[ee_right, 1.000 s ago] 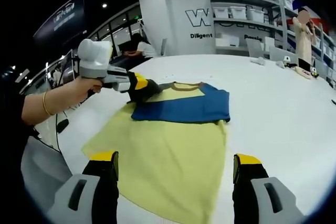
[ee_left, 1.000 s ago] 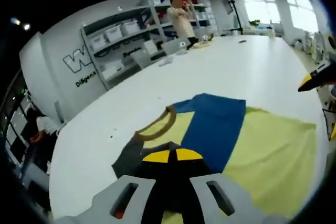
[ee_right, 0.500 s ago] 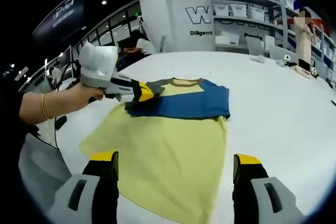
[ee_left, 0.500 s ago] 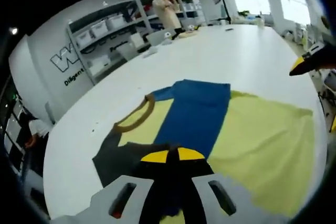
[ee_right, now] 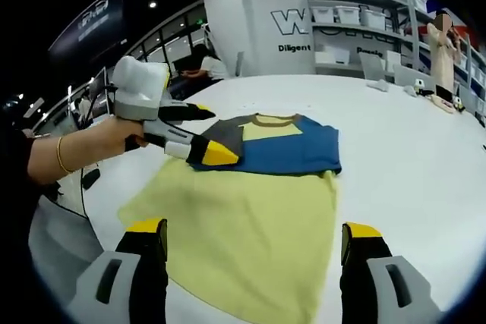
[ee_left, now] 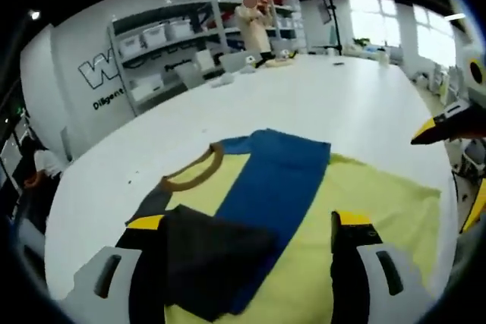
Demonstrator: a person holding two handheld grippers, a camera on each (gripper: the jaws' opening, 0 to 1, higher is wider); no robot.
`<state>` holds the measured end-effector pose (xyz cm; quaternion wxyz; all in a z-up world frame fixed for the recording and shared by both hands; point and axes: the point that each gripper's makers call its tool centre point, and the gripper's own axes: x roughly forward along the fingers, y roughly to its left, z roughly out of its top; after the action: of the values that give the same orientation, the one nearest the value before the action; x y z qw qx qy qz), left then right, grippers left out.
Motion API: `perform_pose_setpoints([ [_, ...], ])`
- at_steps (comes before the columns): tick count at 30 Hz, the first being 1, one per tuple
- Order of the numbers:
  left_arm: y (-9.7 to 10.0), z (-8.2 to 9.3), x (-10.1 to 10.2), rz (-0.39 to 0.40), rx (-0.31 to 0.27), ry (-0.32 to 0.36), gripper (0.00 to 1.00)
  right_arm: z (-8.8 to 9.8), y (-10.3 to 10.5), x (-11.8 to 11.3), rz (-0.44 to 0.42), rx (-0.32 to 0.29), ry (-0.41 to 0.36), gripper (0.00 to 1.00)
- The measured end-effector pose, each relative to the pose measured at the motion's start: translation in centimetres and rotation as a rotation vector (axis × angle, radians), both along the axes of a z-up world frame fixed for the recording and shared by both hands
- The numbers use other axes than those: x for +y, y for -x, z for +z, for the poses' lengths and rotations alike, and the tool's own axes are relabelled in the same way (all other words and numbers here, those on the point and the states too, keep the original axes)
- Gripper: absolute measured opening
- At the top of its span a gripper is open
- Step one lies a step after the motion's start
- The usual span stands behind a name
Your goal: Fold the garment on the visible template until the final outline fits inside the template.
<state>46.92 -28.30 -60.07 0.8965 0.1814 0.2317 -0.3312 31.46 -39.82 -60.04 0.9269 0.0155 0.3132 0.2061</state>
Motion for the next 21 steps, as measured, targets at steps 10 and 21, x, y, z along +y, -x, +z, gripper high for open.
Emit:
perform_pose_setpoints([
  [10,-0.1,1.2,3.4,0.002,0.007,0.014,0.99,0.4,-0.8,2.1,0.057,-0.018,0.011,0.99],
  [21,-0.4,2.3,7.4,0.01,-0.024,0.01,0.99,1.0,-2.2,4.3,0.113,-0.049,0.025,0.99],
])
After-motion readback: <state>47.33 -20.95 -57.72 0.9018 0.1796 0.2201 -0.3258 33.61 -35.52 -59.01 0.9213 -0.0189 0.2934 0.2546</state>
